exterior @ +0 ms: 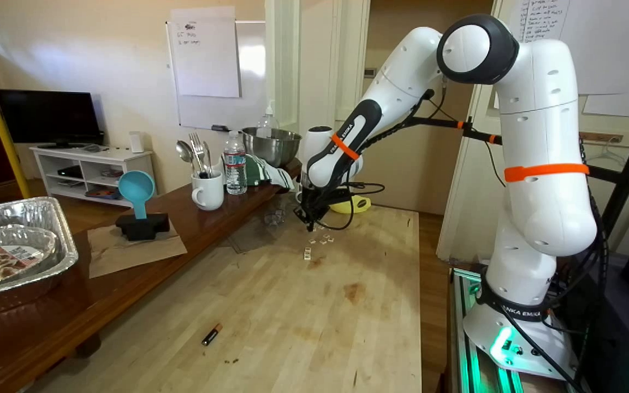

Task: Move the letter pieces on the table

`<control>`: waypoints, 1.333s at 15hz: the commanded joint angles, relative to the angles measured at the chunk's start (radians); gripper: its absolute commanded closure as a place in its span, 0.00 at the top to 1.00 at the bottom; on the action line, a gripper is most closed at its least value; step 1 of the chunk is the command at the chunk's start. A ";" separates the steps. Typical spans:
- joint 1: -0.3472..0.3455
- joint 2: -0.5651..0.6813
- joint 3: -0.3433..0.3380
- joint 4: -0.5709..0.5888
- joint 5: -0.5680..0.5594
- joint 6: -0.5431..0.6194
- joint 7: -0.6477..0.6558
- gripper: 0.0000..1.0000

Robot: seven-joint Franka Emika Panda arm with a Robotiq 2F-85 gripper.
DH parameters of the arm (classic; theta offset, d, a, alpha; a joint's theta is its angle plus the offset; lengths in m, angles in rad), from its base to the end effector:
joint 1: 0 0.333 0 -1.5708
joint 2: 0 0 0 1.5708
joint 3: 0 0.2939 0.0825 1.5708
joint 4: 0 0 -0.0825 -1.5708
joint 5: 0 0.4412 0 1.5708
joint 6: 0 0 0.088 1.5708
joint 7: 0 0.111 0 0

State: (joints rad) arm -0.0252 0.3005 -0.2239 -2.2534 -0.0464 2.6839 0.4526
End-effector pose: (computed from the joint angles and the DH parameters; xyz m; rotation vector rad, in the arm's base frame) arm 0.5631 -0.1468 0.1736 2.9008 -0.9730 0.2214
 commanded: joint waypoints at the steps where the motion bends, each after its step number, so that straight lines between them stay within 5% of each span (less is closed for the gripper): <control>1: 0.000 -0.002 0.001 -0.017 -0.074 -0.006 -0.116 0.00; 8: -0.017 0.008 0.024 -0.037 -0.107 0.043 -0.279 0.00; 20: -0.010 0.058 0.019 -0.045 -0.113 0.133 -0.338 0.00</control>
State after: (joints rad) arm -0.0267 0.3470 -0.2106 -2.2873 -0.1469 2.7876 0.1342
